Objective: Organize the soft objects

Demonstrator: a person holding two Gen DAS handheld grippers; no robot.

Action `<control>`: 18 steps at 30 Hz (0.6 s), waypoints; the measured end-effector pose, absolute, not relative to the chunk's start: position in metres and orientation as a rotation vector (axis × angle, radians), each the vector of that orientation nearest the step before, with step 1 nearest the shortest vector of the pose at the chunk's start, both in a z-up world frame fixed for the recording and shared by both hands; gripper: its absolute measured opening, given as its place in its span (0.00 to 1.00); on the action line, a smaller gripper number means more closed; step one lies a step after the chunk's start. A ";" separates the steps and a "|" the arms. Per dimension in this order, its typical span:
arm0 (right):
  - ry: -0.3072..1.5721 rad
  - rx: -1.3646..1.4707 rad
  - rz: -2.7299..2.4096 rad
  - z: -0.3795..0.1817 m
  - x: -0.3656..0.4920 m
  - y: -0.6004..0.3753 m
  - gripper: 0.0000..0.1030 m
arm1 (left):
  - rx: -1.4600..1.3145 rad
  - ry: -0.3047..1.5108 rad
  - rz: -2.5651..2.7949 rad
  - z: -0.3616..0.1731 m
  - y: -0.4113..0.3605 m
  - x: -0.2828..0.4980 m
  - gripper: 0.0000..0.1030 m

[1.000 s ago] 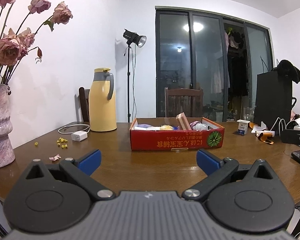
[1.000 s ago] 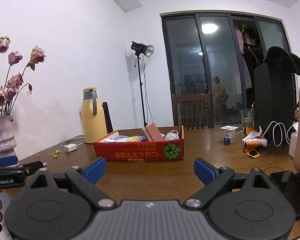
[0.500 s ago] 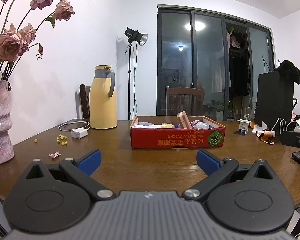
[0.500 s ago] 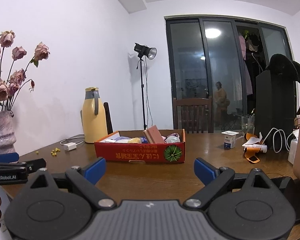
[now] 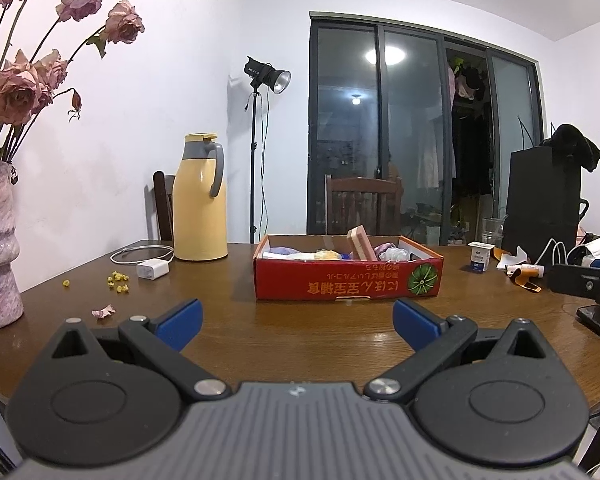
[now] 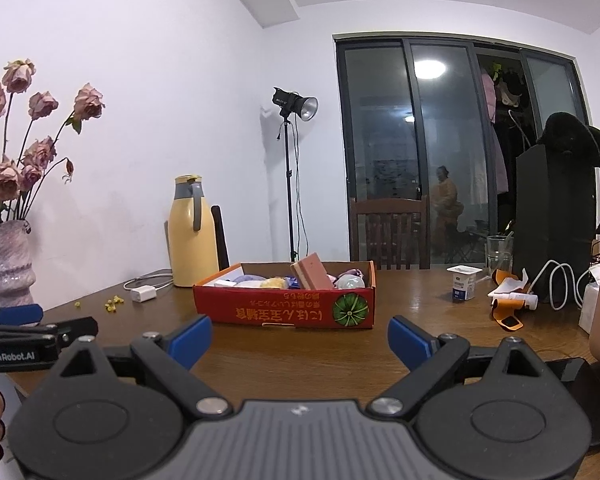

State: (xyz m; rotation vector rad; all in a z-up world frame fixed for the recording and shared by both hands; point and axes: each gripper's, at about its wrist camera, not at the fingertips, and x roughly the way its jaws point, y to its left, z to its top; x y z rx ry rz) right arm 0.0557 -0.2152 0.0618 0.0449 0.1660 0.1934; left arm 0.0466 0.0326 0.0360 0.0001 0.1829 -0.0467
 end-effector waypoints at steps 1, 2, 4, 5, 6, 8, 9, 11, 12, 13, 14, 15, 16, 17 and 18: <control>0.167 0.045 0.193 0.062 0.056 -0.215 0.92 | 0.001 0.182 -0.048 0.036 0.033 0.046 1.00; 0.167 0.045 0.193 0.061 0.055 -0.215 0.92 | 0.001 0.180 -0.049 0.036 0.033 0.046 1.00; 0.167 0.044 0.194 0.061 0.055 -0.215 0.92 | 0.001 0.178 -0.047 0.037 0.034 0.046 1.00; 0.167 0.044 0.194 0.061 0.055 -0.215 0.92 | -0.001 0.178 -0.046 0.037 0.034 0.046 1.00; 0.167 0.044 0.194 0.061 0.055 -0.215 0.92 | -0.002 0.179 -0.045 0.036 0.035 0.046 1.00; 0.168 0.043 0.194 0.061 0.056 -0.214 0.92 | -0.001 0.178 -0.042 0.037 0.035 0.046 1.00; 0.168 0.043 0.193 0.061 0.056 -0.214 0.92 | 0.000 0.176 -0.041 0.037 0.035 0.046 1.00; 0.173 0.042 0.190 0.061 0.056 -0.214 0.92 | 0.000 0.173 -0.037 0.037 0.036 0.046 1.00; 0.175 0.042 0.186 0.061 0.057 -0.214 0.92 | -0.001 0.172 -0.037 0.038 0.036 0.046 1.00; 0.175 0.042 0.185 0.061 0.057 -0.214 0.92 | -0.001 0.171 -0.036 0.038 0.036 0.046 1.00; 0.176 0.044 0.186 0.061 0.057 -0.215 0.92 | -0.002 0.170 -0.036 0.038 0.035 0.046 1.00; 0.176 0.045 0.187 0.061 0.057 -0.215 0.92 | -0.001 0.169 -0.036 0.038 0.035 0.045 1.00; 0.176 0.045 0.187 0.061 0.057 -0.215 0.92 | 0.000 0.168 -0.035 0.038 0.034 0.045 1.00; 0.175 0.044 0.187 0.061 0.057 -0.215 0.92 | 0.001 0.168 -0.034 0.038 0.034 0.045 1.00; 0.176 0.045 0.187 0.060 0.057 -0.215 0.92 | 0.001 0.168 -0.036 0.038 0.034 0.045 1.00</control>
